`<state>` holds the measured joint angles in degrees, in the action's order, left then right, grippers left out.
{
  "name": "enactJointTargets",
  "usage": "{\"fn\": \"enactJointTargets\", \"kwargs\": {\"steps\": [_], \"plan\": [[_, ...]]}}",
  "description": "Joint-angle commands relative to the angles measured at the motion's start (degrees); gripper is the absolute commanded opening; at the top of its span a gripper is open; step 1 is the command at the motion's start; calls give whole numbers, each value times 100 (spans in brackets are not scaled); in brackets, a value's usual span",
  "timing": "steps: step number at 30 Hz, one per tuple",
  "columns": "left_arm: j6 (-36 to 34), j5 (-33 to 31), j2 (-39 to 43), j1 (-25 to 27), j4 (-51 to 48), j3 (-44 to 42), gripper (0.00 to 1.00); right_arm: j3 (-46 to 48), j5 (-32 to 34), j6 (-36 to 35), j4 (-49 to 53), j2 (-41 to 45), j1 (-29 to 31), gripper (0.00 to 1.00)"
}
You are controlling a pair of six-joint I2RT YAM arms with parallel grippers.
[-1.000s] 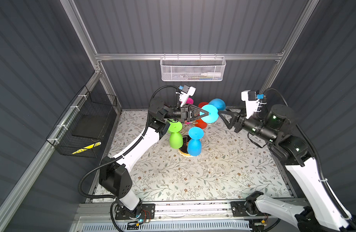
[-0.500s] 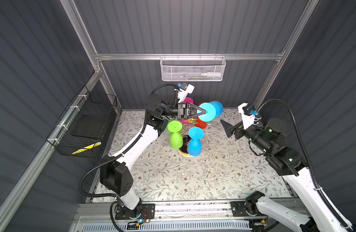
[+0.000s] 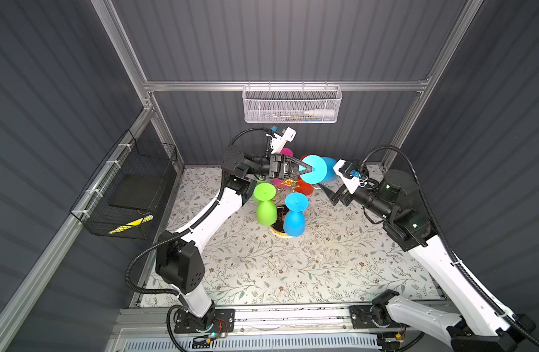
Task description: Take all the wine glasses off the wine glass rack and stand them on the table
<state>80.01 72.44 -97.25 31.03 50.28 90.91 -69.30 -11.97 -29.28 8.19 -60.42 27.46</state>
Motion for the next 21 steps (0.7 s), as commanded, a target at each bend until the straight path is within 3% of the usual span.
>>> {"fn": "enactJointTargets", "kwargs": {"steps": [1,5,12,21], "plan": [[509,164,-107,-10,744,225,0,-203,-96,-218,-201,-45,-5,99],[1246,156,-277,-9,1520,297,0,-300,-182,-221,-199,-194,-15,99],[3357,25,-897,-20,3739,746,0,-430,-183,-202,-180,-493,-21,99],[3372,86,-873,-28,3736,817,0,-453,-16,-98,-109,-628,-39,99]]}}
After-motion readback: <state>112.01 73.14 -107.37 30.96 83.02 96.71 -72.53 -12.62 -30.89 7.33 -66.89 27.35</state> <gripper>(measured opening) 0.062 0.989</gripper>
